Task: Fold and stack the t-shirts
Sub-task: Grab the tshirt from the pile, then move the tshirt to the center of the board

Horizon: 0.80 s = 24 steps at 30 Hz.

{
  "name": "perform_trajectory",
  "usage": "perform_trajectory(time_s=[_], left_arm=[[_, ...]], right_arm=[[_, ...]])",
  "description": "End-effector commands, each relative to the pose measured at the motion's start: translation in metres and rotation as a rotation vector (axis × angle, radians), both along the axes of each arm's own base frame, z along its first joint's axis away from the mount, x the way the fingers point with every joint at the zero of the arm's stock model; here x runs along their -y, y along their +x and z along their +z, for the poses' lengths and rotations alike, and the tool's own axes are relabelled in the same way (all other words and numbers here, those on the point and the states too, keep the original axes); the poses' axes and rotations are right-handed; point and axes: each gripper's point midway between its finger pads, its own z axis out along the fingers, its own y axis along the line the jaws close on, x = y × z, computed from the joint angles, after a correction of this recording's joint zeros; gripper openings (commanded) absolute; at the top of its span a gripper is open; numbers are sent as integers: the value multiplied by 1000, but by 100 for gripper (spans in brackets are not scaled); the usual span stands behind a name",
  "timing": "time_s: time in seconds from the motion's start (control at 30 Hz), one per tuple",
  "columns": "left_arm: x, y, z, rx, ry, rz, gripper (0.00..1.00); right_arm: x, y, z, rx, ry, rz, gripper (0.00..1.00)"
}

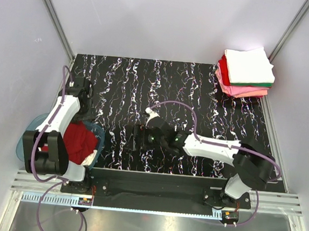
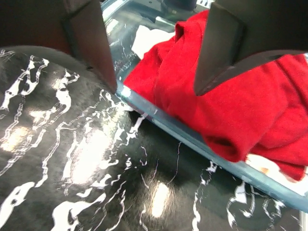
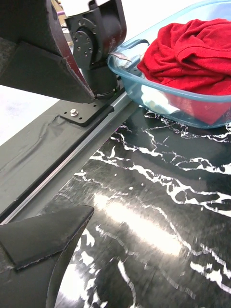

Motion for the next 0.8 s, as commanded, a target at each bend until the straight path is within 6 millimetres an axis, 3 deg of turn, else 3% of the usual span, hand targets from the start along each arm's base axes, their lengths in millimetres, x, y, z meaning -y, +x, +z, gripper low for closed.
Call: perform_trajectory(time_s=[0.0, 0.07, 0.1, 0.2, 0.33, 0.43, 0.47, 0.5, 0.57, 0.6, 0.63, 0.67, 0.7, 0.73, 0.77], left_arm=[[-12, 4, -11, 16, 26, 42, 58], [-14, 1, -19, 4, 20, 51, 45], [-15, 1, -20, 3, 24, 62, 22], [-17, -1, -17, 13, 33, 69, 1], [-17, 2, 1, 59, 34, 71, 0], [-14, 11, 48, 162, 14, 70, 0], [-13, 20, 90, 252, 10, 67, 0], [-12, 24, 111, 297, 6, 62, 0], [2, 36, 161, 409, -41, 9, 0], [9, 46, 214, 532, -62, -24, 0], [29, 51, 239, 591, -126, -91, 0], [42, 60, 257, 630, -161, -135, 0], [52, 66, 283, 700, -187, -175, 0], [88, 64, 326, 805, -277, -305, 0], [105, 65, 344, 849, -309, -367, 0]], right_arm=[[14, 7, 20, 63, 29, -37, 94], [20, 8, 25, 74, 37, -50, 94], [24, 8, 21, 72, 30, -55, 95], [31, 9, 18, 69, 22, -69, 95], [36, 11, 14, 63, 14, -79, 95], [37, 12, 17, 66, 14, -84, 95], [38, 14, 24, 83, 17, -88, 95], [45, 14, 21, 78, -13, -92, 95], [53, 21, 35, 113, -15, -99, 95], [59, 27, 43, 133, -36, -124, 96], [69, 38, 50, 150, -47, -159, 96], [74, 44, 76, 195, -21, -172, 96], [85, 45, 82, 199, -46, -189, 96], [94, 50, 93, 219, -48, -214, 97], [112, 59, 116, 270, -38, -273, 98]])
